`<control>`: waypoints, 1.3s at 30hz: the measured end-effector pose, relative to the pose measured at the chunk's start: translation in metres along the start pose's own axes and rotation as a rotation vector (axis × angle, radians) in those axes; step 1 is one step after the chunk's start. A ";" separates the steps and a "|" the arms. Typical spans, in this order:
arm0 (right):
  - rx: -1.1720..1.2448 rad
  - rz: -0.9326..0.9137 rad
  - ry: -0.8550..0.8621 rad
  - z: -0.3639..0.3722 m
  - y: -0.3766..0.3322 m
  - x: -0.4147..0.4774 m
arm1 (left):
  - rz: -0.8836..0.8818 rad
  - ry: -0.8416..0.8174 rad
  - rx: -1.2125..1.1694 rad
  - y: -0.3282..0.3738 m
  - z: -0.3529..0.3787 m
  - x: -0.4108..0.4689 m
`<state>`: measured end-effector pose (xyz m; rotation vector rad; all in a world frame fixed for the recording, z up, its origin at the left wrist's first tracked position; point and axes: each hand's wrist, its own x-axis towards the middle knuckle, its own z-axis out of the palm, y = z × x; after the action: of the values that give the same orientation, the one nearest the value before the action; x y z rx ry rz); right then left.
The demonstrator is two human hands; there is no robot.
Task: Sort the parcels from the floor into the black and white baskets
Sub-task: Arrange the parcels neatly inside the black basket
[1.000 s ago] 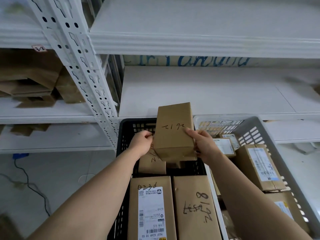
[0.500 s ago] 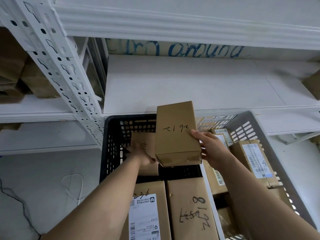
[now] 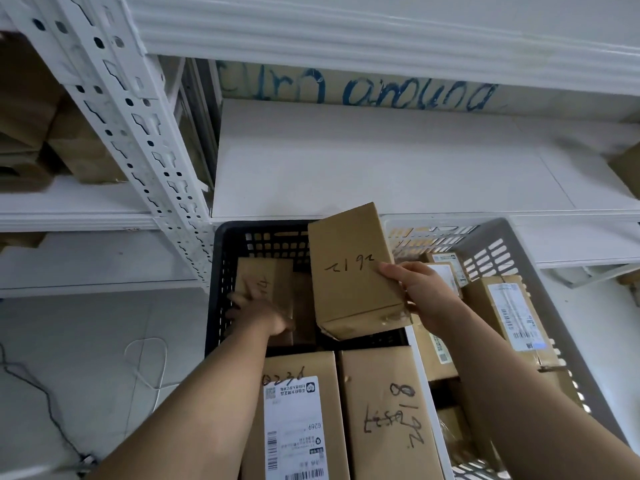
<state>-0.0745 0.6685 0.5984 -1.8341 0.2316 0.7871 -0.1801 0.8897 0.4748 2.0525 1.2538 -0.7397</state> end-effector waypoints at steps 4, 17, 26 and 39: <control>-0.027 0.047 0.007 0.020 0.005 -0.001 | 0.040 0.018 -0.007 -0.009 -0.001 -0.003; -0.208 0.127 -0.026 0.049 0.067 0.057 | 0.098 0.076 -0.023 -0.019 -0.007 0.007; -0.250 0.175 0.014 0.058 0.076 0.087 | 0.099 0.032 -0.151 -0.026 -0.007 0.011; -0.363 0.150 0.105 0.065 0.050 0.092 | 0.141 0.020 -0.129 -0.003 -0.014 0.025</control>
<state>-0.0559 0.7251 0.4899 -2.2234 0.3121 0.8805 -0.1711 0.9154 0.4653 2.0231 1.1242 -0.5610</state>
